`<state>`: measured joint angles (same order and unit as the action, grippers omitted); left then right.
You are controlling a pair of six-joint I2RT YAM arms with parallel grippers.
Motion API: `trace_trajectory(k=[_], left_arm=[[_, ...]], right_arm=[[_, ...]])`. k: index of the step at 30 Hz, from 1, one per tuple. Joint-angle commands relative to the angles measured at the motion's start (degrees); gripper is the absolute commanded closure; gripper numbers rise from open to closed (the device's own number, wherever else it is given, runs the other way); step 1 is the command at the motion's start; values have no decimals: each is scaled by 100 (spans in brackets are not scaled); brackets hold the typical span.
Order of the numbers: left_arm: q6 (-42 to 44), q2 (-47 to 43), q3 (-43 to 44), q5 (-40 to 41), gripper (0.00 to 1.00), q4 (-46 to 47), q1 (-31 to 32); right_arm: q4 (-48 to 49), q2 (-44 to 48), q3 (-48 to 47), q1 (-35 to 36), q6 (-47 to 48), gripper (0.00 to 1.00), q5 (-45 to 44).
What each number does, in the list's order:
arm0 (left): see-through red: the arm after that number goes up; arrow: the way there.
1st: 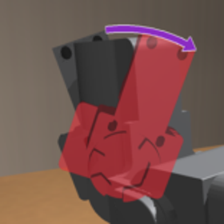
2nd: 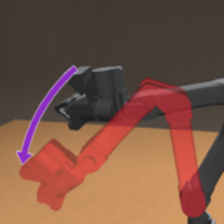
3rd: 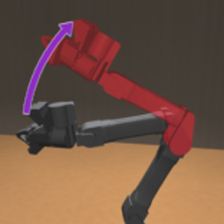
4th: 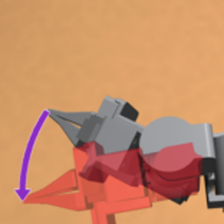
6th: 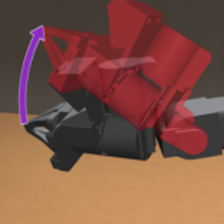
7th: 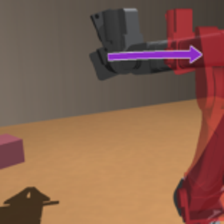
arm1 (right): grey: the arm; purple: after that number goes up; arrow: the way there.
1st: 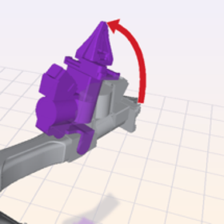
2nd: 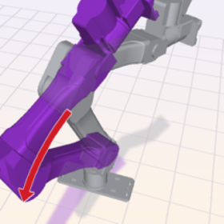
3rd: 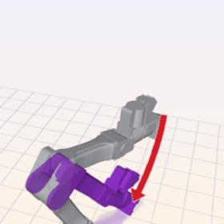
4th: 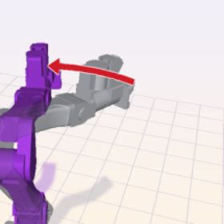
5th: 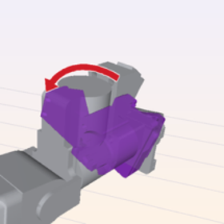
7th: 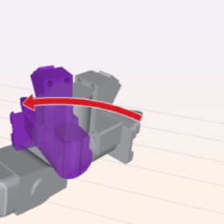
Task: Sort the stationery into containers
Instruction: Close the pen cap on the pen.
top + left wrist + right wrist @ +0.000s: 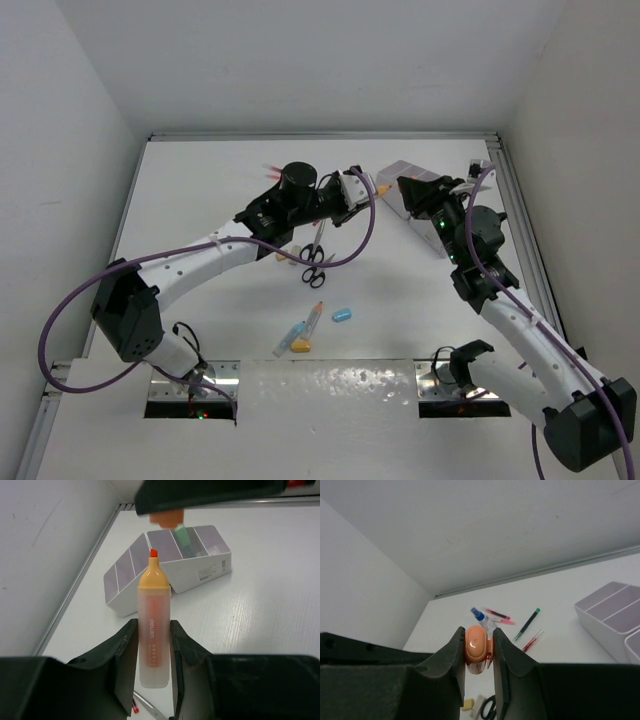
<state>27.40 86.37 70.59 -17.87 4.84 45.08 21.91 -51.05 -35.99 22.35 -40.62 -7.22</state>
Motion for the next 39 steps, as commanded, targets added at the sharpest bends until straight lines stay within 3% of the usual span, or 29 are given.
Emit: trace_trajectory(k=[1, 30, 39], left_arm=[[-6, -243, -36, -120, 100, 201, 54], [-243, -270, -10, -42, 100, 465, 106], [-175, -182, 8, 310, 100, 1044, 97]], right_arm=[[-73, 121, -523, -134, 169, 100, 256], [674, -582, -154, 164, -350, 100, 538], [814, -731, 92, 419, -684, 100, 564]])
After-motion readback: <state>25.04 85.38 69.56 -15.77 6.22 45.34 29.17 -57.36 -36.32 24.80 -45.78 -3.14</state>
